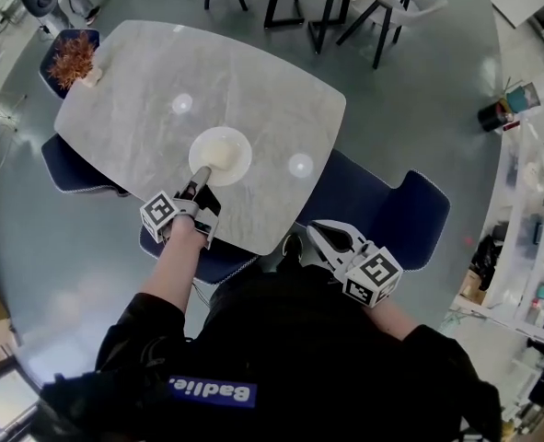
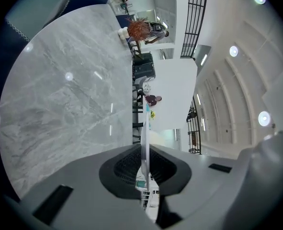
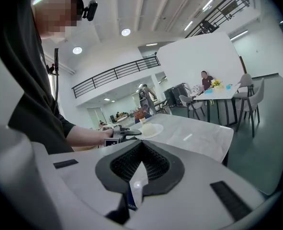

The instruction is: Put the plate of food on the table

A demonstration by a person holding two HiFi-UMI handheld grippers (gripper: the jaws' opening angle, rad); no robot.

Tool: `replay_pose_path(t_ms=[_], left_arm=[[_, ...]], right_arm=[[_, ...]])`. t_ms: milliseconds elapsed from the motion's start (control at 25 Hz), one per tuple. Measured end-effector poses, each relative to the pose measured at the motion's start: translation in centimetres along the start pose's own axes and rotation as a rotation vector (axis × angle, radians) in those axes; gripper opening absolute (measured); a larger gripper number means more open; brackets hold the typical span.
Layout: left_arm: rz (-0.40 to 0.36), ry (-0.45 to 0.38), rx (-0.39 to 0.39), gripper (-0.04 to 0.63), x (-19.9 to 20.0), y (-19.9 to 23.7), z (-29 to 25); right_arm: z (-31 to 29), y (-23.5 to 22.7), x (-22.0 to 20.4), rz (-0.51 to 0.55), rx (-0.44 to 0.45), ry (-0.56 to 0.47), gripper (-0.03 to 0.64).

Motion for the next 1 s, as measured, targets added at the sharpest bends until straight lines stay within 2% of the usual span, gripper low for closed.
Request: replay_pose_path(t_ms=[480, 1000], left_arm=[[0.015, -0.04, 0.109, 0.029, 3.1, 7.0, -4.7], [-0.012, -0.052, 0.184, 0.031, 4.9, 11.1, -8.0]], right_arm=[[0.9, -1.9, -2.0, -0.086, -0.085, 0.039, 0.009], [0.6, -3.0, -4.2, -0.138, -0.115, 0.101, 0.009]])
Point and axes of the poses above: the fingertips, and each gripper's own axes: z backward along the fingers, y to its left, x out of its top, the point moved 4 cm from there along z, backward along the fingers, and after that the axes turned 8 degrees about z, right-handed, at the moved point
